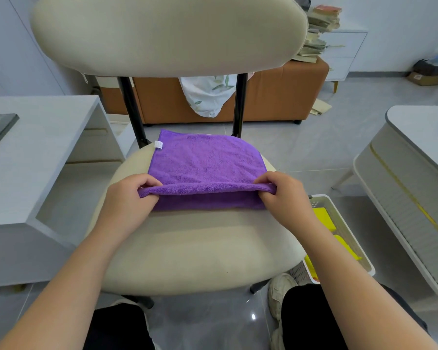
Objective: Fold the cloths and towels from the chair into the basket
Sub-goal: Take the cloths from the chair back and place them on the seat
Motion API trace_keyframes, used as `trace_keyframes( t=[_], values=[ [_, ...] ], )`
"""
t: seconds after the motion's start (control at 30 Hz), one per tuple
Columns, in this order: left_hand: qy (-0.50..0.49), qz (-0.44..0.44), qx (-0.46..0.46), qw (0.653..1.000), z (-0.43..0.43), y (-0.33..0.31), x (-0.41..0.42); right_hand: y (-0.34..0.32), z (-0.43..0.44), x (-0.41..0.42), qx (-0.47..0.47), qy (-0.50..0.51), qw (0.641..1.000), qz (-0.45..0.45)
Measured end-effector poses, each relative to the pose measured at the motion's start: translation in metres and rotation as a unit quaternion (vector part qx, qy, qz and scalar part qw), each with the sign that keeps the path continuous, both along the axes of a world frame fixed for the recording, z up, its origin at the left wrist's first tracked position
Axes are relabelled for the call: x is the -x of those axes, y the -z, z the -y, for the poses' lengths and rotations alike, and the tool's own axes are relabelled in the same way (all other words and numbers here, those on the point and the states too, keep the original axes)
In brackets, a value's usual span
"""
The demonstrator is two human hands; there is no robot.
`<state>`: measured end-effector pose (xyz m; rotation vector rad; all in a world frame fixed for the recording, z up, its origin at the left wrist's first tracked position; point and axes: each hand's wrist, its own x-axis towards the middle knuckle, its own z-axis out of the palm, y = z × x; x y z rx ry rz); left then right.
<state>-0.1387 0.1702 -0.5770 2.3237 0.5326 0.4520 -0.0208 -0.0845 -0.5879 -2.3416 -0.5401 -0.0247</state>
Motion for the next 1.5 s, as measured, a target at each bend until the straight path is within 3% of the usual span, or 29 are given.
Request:
trace_keyframes(
  t=[0.1,0.2,0.37,0.57,0.73,0.9,0.97,1.07,1.2,1.33,1.5],
  values=[
    [-0.035,0.022,0.042,0.998,-0.002,-0.001,-0.002,-0.002,0.003,-0.003,-0.021,0.020,1.000,0.001],
    [-0.062,0.069,0.111,0.990,-0.002,-0.003,-0.003,-0.004,0.003,-0.006,-0.109,0.055,0.992,-0.040],
    [-0.059,0.138,0.198,0.969,-0.005,-0.006,-0.005,-0.011,0.005,-0.008,-0.281,0.069,0.947,-0.142],
    [-0.065,0.106,0.268,0.955,-0.007,-0.004,-0.004,-0.016,0.010,-0.010,-0.377,0.036,0.893,-0.244],
    [-0.071,0.028,0.345,0.935,-0.004,-0.011,-0.003,-0.017,0.018,-0.015,-0.311,0.072,0.892,-0.322],
    [-0.017,-0.125,0.427,0.896,-0.007,-0.017,0.009,-0.024,0.034,-0.015,-0.236,0.016,0.858,-0.456],
    [0.002,-0.149,0.441,0.885,-0.008,-0.019,0.011,-0.027,0.036,-0.015,-0.212,0.011,0.853,-0.476],
    [-0.029,-0.132,0.372,0.918,-0.010,-0.011,0.001,-0.024,0.031,-0.021,-0.170,0.036,0.878,-0.445],
    [-0.085,-0.078,0.191,0.975,-0.018,0.005,-0.023,-0.010,0.010,-0.041,-0.132,0.089,0.946,-0.283],
    [-0.102,-0.102,0.047,0.988,-0.020,0.010,-0.050,0.004,-0.011,-0.062,-0.092,0.092,0.975,-0.179],
    [-0.149,-0.109,-0.108,0.977,-0.027,0.022,-0.080,0.015,-0.029,-0.081,0.006,0.113,0.990,-0.080]
  ],
)
